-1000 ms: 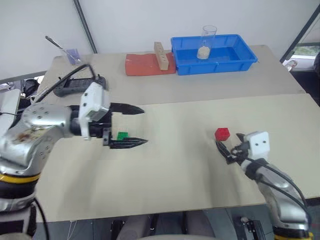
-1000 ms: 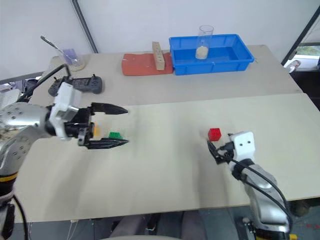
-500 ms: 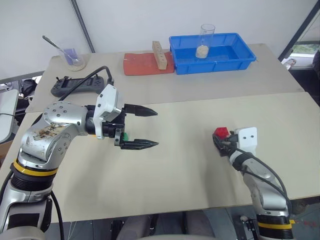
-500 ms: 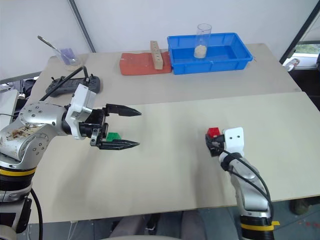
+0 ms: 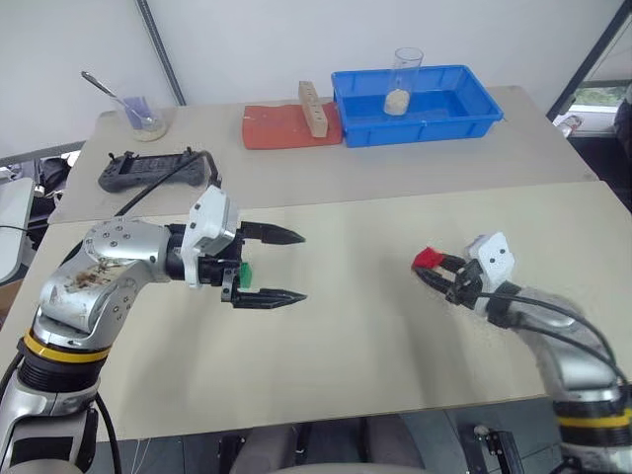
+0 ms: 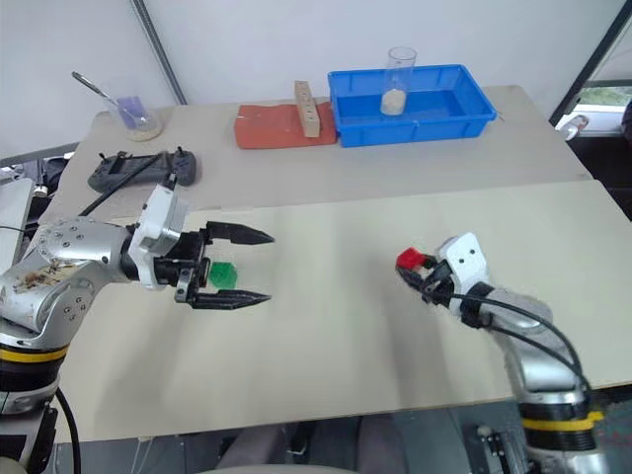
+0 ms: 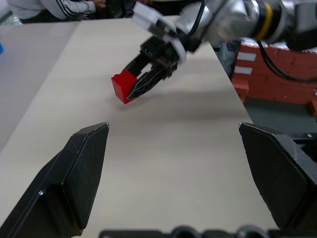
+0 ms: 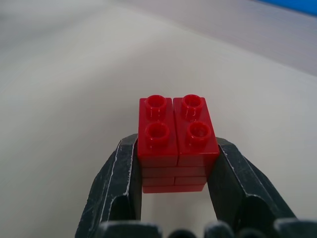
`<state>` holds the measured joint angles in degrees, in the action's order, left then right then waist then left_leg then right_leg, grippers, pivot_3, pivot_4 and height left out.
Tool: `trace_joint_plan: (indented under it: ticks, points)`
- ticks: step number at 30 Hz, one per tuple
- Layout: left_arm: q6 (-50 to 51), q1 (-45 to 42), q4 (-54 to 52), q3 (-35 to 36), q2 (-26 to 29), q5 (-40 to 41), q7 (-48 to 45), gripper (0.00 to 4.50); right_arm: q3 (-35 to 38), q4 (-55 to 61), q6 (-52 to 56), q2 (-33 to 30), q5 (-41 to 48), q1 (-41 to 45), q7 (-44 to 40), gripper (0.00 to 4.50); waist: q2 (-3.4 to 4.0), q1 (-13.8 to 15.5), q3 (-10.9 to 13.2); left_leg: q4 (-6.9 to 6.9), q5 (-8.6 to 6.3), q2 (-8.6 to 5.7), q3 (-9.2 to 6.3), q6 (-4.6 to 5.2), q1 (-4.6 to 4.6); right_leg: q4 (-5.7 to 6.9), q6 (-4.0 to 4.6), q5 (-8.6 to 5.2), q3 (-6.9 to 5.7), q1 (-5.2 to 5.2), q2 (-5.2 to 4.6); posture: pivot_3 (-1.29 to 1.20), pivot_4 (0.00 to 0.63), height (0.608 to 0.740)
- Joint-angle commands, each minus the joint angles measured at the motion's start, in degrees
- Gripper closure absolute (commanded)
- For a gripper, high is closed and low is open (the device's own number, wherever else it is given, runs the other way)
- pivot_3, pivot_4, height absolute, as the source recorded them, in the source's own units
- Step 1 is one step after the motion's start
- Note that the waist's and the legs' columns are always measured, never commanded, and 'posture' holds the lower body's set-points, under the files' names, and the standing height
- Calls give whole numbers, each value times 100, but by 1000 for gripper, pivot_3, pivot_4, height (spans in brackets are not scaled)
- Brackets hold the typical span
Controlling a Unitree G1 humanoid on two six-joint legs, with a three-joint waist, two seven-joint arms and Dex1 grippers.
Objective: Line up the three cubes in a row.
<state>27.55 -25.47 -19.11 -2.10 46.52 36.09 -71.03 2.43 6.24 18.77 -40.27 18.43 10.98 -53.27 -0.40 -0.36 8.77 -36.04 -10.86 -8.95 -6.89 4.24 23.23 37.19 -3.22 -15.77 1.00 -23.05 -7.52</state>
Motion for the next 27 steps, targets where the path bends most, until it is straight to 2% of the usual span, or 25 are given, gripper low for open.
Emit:
trace_joint_plan:
  ticks: [1,6,11,16,22,24,27]
  points:
    - [-491,124,85,28,23,-242,-209,0,-518,-629,-798,-205,111,547,-1639,3054,-1,-20,1,1,0,0,0,0,1,-1,0,0,0,0,0,0,150,740]
    - [-868,822,-243,255,60,-378,-163,0,-1223,-1729,-1764,319,-179,1475,-2584,3054,-2,-92,1,-2,-3,10,5,-2,2,0,6,4,1,-2,0,0,150,740]
    - [-987,1934,-954,692,16,-335,189,0,-1547,-2641,-2505,638,-400,1944,-3231,3054,-2,-46,2,-9,9,11,6,-34,6,-1,8,5,4,-9,1,0,150,740]
    - [-1096,2760,-1428,960,-208,-415,695,0,-1641,-3132,-2711,825,-501,2203,-3534,3054,-2,26,2,-20,-21,11,3,-12,-5,-5,8,6,1,-11,3,0,150,740]
    - [-1217,3095,-1554,1039,-283,-466,942,0,-1688,-3379,-2812,871,-586,2313,-3711,3054,-1,54,2,-20,-31,27,4,-37,-7,-1,21,13,0,-12,17,0,150,740]
    - [-1237,3136,-1566,1039,-277,-459,966,0,-1672,-3434,-2778,861,-587,2348,-3721,1945,-1,54,2,-20,-31,29,4,-37,-7,-1,22,14,0,-13,19,0,150,740]
    - [-1274,3149,-1537,1004,-282,-471,995,0,-1658,-3456,-2736,815,-581,2390,-3765,961,-1,54,2,-20,-31,31,5,-37,-7,-1,23,14,0,-13,20,0,150,740]
